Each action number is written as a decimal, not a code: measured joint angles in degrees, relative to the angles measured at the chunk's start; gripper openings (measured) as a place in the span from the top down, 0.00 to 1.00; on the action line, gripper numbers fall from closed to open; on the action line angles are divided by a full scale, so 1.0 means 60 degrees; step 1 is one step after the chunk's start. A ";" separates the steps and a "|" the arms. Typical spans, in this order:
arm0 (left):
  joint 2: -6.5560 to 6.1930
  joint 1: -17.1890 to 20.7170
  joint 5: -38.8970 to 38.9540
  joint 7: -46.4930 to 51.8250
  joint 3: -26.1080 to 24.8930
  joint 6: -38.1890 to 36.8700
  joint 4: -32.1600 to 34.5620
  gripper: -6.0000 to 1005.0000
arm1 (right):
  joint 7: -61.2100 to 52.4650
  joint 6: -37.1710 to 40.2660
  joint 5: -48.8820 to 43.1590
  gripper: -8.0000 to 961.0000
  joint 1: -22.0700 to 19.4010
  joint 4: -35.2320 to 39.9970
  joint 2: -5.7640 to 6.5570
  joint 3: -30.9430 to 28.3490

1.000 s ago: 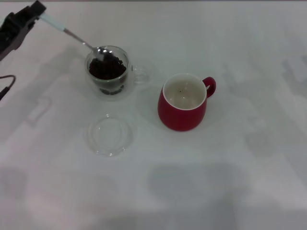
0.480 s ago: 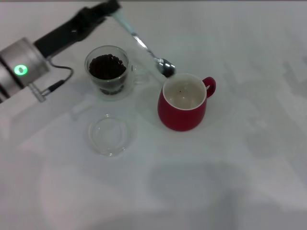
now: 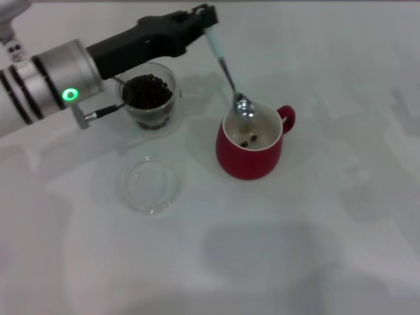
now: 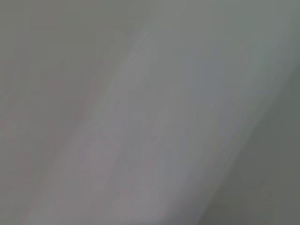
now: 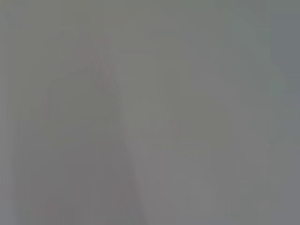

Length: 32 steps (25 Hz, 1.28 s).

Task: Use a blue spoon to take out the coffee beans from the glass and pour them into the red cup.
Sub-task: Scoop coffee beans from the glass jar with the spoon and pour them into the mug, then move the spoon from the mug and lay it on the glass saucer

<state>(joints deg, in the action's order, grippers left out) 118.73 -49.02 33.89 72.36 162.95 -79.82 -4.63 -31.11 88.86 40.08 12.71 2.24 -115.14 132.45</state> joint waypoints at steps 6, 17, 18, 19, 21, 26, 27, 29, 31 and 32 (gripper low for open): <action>0.0001 -0.0286 -0.0458 -0.0967 -0.0007 -0.0359 0.0133 0.87 | 0.0000 0.0001 0.0000 0.34 -0.0131 0.0029 -0.0008 0.0000; -0.0384 0.1885 0.2146 0.0693 -0.0107 -0.2581 -0.0714 0.87 | 0.0002 -0.0034 0.0095 0.34 -0.0042 0.0039 -0.0015 -0.0061; -0.0458 0.2379 0.2398 0.1080 -0.0080 -0.2680 -0.0890 0.87 | 0.0008 -0.0049 0.0128 0.34 -0.0026 0.0036 -0.0015 -0.0117; -0.0496 0.2633 0.2470 0.1318 -0.0066 -0.2697 -0.0962 0.86 | 0.0020 -0.0068 0.0156 0.34 -0.0006 0.0038 -0.0014 -0.0210; -0.0602 0.3236 0.2518 0.1895 -0.0048 -0.2707 -0.1098 0.86 | 0.0044 -0.0084 0.0172 0.34 0.0031 0.0035 -0.0013 -0.0384; -0.0765 0.4490 0.2269 0.2698 -0.0022 -0.2675 -0.1240 0.86 | 0.0073 -0.0109 0.0189 0.34 0.0158 0.0035 -0.0009 -0.0499; -0.0764 0.4599 0.2208 0.2718 -0.0019 -0.2658 -0.1257 0.86 | 0.0073 -0.0138 0.0190 0.34 0.0189 0.0035 -0.0007 -0.0499; -0.0746 0.4789 0.2050 0.2724 -0.0017 -0.2577 -0.1275 0.86 | 0.0073 -0.0189 0.0182 0.34 0.0251 0.0036 -0.0003 -0.0499; -0.0687 0.4835 0.1940 0.2703 -0.0016 -0.2442 -0.1282 0.86 | 0.0072 -0.0263 0.0147 0.34 0.0306 0.0036 -0.0002 -0.0482; -0.0644 0.4814 0.1877 0.2690 -0.0017 -0.2337 -0.1281 0.86 | 0.0069 -0.0296 0.0135 0.34 0.0329 0.0036 -0.0002 -0.0463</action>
<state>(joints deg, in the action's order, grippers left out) 114.87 -20.14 45.15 88.51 162.84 -93.84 -12.31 -30.70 87.08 40.89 14.69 2.46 -115.15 129.67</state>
